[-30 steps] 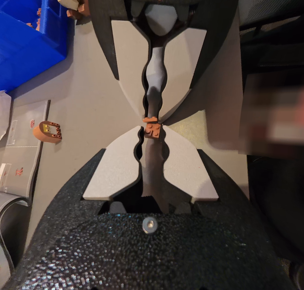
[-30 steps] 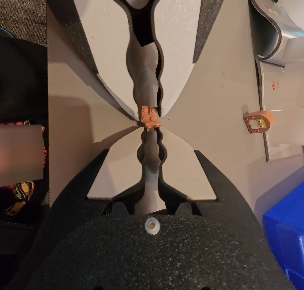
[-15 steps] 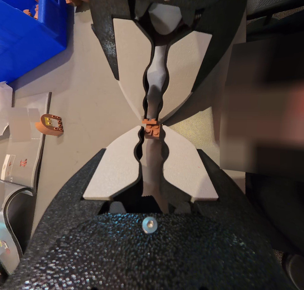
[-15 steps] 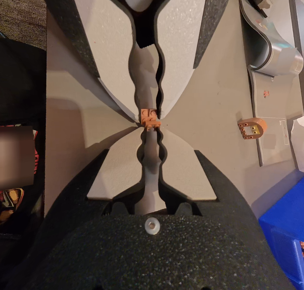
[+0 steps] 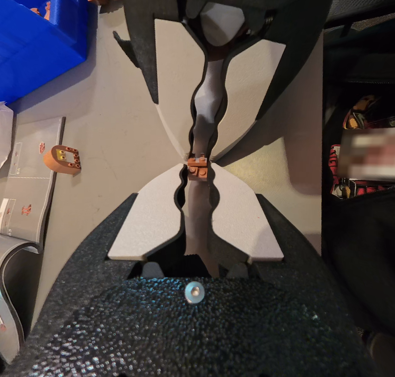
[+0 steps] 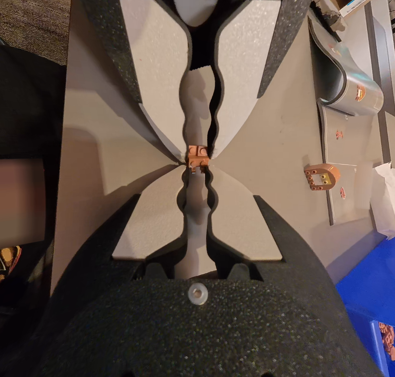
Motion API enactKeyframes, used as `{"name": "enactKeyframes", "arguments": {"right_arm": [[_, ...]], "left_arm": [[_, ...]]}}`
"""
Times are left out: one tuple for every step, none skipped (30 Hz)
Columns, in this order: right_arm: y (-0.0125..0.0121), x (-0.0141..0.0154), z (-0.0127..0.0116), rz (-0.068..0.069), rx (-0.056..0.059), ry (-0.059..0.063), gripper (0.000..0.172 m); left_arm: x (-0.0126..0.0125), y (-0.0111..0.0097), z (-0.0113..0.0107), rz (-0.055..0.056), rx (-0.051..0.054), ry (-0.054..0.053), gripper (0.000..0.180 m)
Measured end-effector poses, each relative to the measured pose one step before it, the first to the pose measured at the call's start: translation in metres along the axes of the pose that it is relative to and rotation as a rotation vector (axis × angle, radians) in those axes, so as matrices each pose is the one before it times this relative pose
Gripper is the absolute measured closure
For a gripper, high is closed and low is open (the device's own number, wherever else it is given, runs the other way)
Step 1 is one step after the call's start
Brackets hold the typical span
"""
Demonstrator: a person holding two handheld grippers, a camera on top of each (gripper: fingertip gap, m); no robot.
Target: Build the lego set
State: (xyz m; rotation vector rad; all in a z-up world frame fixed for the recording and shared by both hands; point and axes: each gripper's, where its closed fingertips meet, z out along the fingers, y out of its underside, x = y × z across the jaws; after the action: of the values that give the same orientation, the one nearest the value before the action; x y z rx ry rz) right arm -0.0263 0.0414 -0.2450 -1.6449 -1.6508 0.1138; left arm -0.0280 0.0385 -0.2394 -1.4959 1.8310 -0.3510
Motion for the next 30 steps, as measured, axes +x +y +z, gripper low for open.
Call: {"name": "enactKeyframes", "arguments": {"right_arm": [[-0.00042, -0.00024, 0.00017, -0.0021, 0.0007, 0.0005, 0.158], [-0.00027, -0.00017, 0.00020, -0.0012, -0.0009, 0.0003, 0.158], [-0.00023, -0.00009, 0.00013, -0.0022, -0.0008, -0.0008, 0.158], [-0.00019, -0.00001, 0.00014, -0.0028, -0.0002, 0.0005, 0.158], [-0.00011, 0.00020, -0.00001, -0.0010, -0.0008, 0.0008, 0.158], [-0.00017, 0.00028, 0.00008, -0.0006, -0.0009, 0.0011, 0.158], [-0.00025, 0.00046, 0.00013, -0.0024, -0.0007, 0.0033, 0.158], [-0.00009, 0.00066, -0.00003, -0.0033, -0.0014, 0.0049, 0.158], [0.00002, 0.00034, 0.00013, -0.0029, -0.0027, 0.0036, 0.158], [0.00005, 0.00021, 0.00017, -0.0038, -0.0032, 0.0033, 0.158], [0.00010, 0.00031, 0.00023, -0.0044, -0.0033, 0.0041, 0.158], [0.00013, 0.00007, 0.00031, -0.0037, -0.0031, 0.0030, 0.158], [0.00019, -0.00013, 0.00036, -0.0032, -0.0025, 0.0020, 0.158], [0.00010, 0.00010, 0.00036, -0.0025, -0.0015, 0.0031, 0.158], [-0.00016, 0.00030, 0.00014, -0.0007, 0.0009, 0.0030, 0.158], [-0.00012, 0.00002, 0.00001, 0.0000, 0.0008, 0.0008, 0.158], [-0.00003, 0.00010, 0.00007, 0.0004, 0.0004, 0.0003, 0.158], [0.00000, 0.00000, -0.00001, 0.0003, 0.0007, 0.0000, 0.158], [-0.00011, 0.00016, 0.00012, 0.0002, 0.0010, 0.0007, 0.158], [-0.00009, 0.00012, 0.00000, 0.0009, 0.0010, 0.0003, 0.158], [-0.00004, 0.00005, 0.00007, 0.0009, 0.0011, 0.0001, 0.158], [-0.00013, 0.00001, 0.00007, 0.0001, 0.0010, 0.0001, 0.158], [-0.00015, 0.00006, -0.00002, -0.0003, 0.0014, -0.0002, 0.158], [-0.00017, 0.00002, 0.00008, 0.0000, 0.0019, 0.0000, 0.158], [-0.00026, 0.00015, 0.00003, 0.0008, 0.0022, 0.0011, 0.158], [-0.00031, 0.00015, -0.00011, 0.0007, 0.0027, 0.0012, 0.158], [-0.00028, 0.00004, -0.00019, 0.0005, 0.0029, 0.0008, 0.158], [-0.00038, 0.00010, -0.00007, 0.0008, 0.0032, 0.0008, 0.158], [-0.00034, 0.00023, -0.00016, 0.0003, 0.0033, 0.0022, 0.158], [-0.00040, 0.00025, -0.00023, 0.0002, 0.0033, 0.0019, 0.157]], "left_arm": [[-0.00041, 0.00032, -0.00011, -0.0017, -0.0007, -0.0020, 0.163], [0.00003, 0.00019, -0.00020, -0.0001, -0.0006, -0.0006, 0.163], [0.00007, 0.00018, -0.00026, 0.0012, -0.0001, -0.0004, 0.163], [0.00008, 0.00008, -0.00022, 0.0012, -0.0001, -0.0010, 0.163], [-0.00025, -0.00005, -0.00021, 0.0015, 0.0006, -0.0023, 0.163], [-0.00026, -0.00008, -0.00039, -0.0002, 0.0006, -0.0021, 0.163], [-0.00024, -0.00017, -0.00018, 0.0004, 0.0007, -0.0018, 0.163], [-0.00066, -0.00031, -0.00038, 0.0020, 0.0011, -0.0044, 0.163], [-0.00027, -0.00032, -0.00035, 0.0029, 0.0013, -0.0025, 0.163], [-0.00015, -0.00049, -0.00024, 0.0033, 0.0012, -0.0021, 0.163], [-0.00013, -0.00030, -0.00013, 0.0038, -0.0007, -0.0028, 0.163], [-0.00018, -0.00006, 0.00005, 0.0034, -0.0017, -0.0025, 0.163], [0.00020, 0.00025, 0.00013, 0.0025, -0.0029, 0.0000, 0.163], [-0.00002, 0.00008, 0.00029, 0.0020, -0.0019, -0.0012, 0.163], [-0.00009, 0.00005, 0.00015, 0.0019, -0.0010, -0.0016, 0.163], [0.00012, -0.00011, 0.00011, 0.0019, 0.0003, 0.0003, 0.164], [0.00000, -0.00024, -0.00006, 0.0009, 0.0009, -0.0006, 0.164], [0.00002, -0.00027, -0.00004, 0.0015, 0.0012, -0.0001, 0.164], [-0.00021, -0.00012, -0.00008, 0.0028, 0.0016, -0.0015, 0.164], [-0.00005, 0.00000, -0.00011, 0.0029, 0.0014, -0.0013, 0.164], [-0.00011, -0.00010, -0.00007, 0.0019, 0.0022, -0.0006, 0.164], [-0.00011, -0.00002, -0.00013, 0.0016, 0.0030, -0.0002, 0.164], [-0.00005, -0.00007, -0.00009, 0.0009, 0.0041, 0.0005, 0.164], [0.00000, -0.00010, -0.00014, -0.0022, 0.0049, 0.0026, 0.164], [-0.00005, -0.00029, -0.00030, -0.0037, 0.0073, 0.0026, 0.164], [-0.00009, -0.00035, -0.00035, -0.0052, 0.0088, 0.0031, 0.164], [-0.00003, -0.00021, -0.00025, -0.0069, 0.0094, 0.0044, 0.164], [0.00000, -0.00017, -0.00032, -0.0092, 0.0097, 0.0058, 0.164], [-0.00023, -0.00023, -0.00020, -0.0114, 0.0099, 0.0043, 0.164], [-0.00020, -0.00016, -0.00025, -0.0162, 0.0094, 0.0068, 0.164]]}}
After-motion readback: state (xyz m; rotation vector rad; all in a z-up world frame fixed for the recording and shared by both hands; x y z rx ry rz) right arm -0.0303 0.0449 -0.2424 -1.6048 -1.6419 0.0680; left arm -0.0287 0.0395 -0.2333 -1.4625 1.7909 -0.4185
